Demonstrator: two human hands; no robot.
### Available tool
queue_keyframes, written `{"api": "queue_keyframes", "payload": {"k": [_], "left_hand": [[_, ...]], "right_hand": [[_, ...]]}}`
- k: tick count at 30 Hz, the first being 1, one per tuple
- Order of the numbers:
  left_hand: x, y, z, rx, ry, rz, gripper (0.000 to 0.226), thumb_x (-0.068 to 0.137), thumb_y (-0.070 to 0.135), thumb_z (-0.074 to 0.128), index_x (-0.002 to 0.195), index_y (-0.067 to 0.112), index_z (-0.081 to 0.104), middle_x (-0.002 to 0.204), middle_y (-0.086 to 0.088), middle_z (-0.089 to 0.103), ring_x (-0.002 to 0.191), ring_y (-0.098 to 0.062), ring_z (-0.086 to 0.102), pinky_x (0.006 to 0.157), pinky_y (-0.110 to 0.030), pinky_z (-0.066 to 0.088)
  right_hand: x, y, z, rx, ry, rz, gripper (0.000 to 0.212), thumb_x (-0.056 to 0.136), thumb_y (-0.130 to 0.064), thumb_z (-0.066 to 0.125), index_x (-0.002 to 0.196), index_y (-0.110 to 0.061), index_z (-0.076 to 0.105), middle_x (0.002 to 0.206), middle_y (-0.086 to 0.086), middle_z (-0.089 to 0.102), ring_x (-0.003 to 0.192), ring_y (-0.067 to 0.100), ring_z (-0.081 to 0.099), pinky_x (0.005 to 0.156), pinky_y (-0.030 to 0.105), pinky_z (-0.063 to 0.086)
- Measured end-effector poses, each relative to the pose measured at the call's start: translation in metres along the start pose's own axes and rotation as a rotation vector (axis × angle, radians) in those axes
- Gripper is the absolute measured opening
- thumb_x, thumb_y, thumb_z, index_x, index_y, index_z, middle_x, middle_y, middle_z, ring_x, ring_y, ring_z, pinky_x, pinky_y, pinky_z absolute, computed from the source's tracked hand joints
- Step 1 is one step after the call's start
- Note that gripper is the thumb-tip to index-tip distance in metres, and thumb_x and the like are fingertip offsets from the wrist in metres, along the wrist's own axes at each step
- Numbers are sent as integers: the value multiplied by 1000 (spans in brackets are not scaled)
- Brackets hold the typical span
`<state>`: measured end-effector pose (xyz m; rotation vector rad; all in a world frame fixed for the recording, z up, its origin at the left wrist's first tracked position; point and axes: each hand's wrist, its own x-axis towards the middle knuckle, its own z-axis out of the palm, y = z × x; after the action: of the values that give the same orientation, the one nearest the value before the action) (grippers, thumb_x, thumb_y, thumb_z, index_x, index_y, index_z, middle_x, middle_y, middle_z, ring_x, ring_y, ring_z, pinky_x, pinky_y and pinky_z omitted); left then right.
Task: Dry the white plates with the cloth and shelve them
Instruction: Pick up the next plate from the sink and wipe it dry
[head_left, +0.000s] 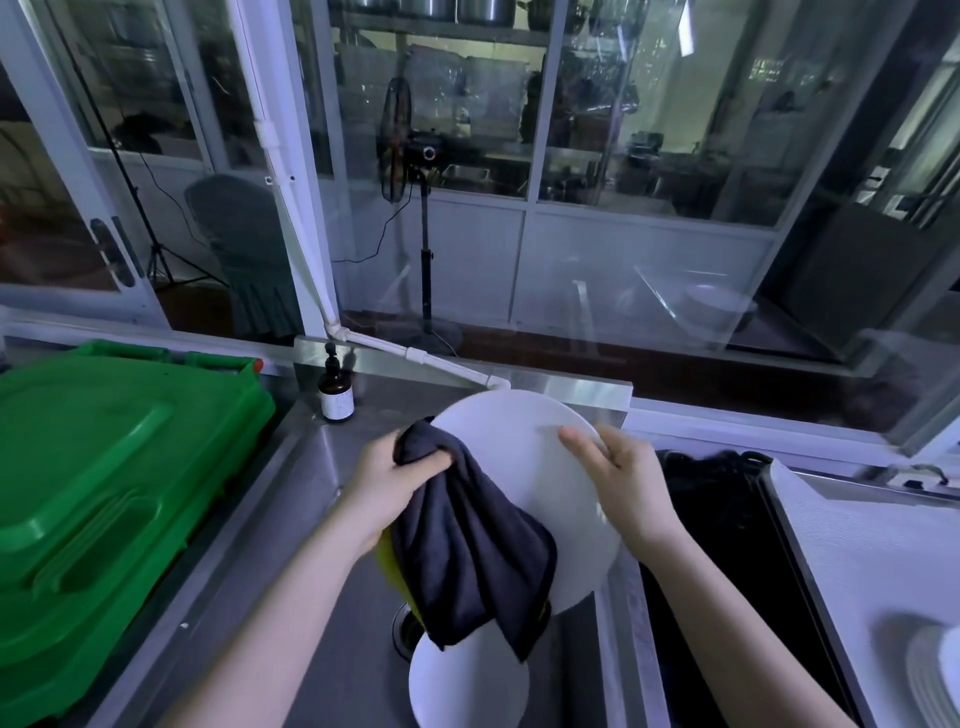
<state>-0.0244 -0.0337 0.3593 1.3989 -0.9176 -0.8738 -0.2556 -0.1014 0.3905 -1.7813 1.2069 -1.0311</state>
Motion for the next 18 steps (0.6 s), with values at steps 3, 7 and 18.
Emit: {"api": "queue_keyframes", "payload": {"k": [3,7,18], "left_hand": [[8,22,-3,320,-242,211,33,71,8,84,81,34,68,77,25,72,74,14,61,69,-5,44],[5,28,7,600,-399,273,31,69,16,86,83,38,69,81,14,73,75,4,60,74,-19,47],[-5,-27,21,-473,294,-367,22,84,25,77,99,9,72,91,-8,77,85,-20,74,71,-30,56]], "right_hand": [[5,-13,4,-189,-200,-172,49,94,-34,67,60,-15,38,53,-9,31,53,5,27,50,25,22],[4,-21,15,-334,-333,-388,50,91,-29,72,57,-19,37,57,0,33,59,7,27,54,29,24],[-13,-1,41,300,317,215,47,95,-36,62,61,-17,36,56,-13,35,59,11,32,53,27,28]]}}
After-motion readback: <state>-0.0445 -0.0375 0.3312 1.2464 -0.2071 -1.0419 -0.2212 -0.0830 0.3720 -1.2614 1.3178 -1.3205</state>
